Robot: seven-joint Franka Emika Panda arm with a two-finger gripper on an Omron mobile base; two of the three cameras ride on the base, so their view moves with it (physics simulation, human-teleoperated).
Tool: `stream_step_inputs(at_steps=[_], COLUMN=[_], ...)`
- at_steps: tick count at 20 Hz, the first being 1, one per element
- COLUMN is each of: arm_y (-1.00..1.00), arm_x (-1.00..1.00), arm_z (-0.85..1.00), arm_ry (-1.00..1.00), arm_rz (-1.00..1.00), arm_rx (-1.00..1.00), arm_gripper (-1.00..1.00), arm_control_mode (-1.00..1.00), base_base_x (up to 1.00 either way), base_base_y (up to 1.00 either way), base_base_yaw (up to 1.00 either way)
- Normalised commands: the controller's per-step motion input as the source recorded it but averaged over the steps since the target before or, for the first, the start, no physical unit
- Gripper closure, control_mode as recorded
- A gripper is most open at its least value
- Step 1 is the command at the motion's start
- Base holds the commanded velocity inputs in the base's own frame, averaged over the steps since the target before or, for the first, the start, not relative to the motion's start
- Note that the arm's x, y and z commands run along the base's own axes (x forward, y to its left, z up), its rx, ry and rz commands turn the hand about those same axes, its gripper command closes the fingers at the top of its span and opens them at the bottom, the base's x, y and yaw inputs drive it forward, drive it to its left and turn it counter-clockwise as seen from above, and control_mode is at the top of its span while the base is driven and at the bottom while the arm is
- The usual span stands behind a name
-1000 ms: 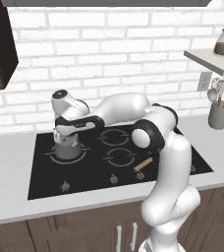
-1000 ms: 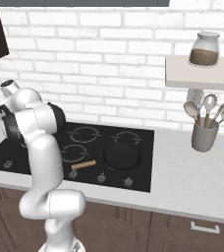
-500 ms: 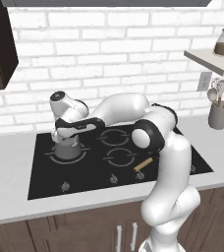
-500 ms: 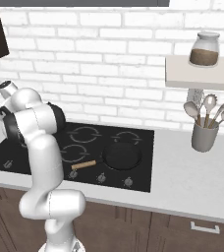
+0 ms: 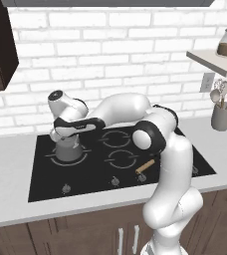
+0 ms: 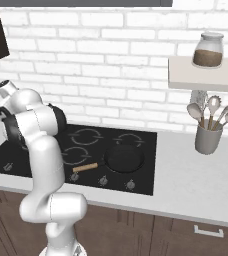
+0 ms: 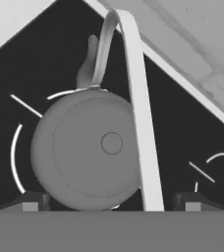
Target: Pick the kettle from the counter and place it on a stove burner. Then turn the burner on.
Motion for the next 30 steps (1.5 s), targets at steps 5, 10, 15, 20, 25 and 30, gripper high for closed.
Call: stream_step_inputs(at_steps=[5, 10, 15, 20, 25, 30], arm_y=[0.0, 0.0, 0.0, -0.04, -0.13, -0.01], arm_x=[0.0, -0.21, -0.72, -0.97, -0.67, -0.21], arm_z=[0.17, 0.4, 0.35, 0.08, -0.09, -0.39], arm_ry=[-0.02, -0.07, -0.03, 0.05, 0.29, 0.41], arm_rz=[-0.08, -0.05, 0.0, -0.01, -0.09, -0.1], arm_rx=[0.07, 0.07, 0.04, 0.02, 0.04, 0.04], arm_gripper=[-1.0, -1.0, -1.0, -1.0, -1.0, -1.0], arm_control_mode=[-1.0, -1.0, -1.0, -1.0, -1.0, -1.0], base_base_x=[0.0, 0.0, 0.0, 0.0, 0.0, 0.0], base_base_y=[0.0, 0.0, 0.0, 0.0, 0.0, 0.0], base_base_yaw=[0.0, 0.0, 0.0, 0.0, 0.0, 0.0])
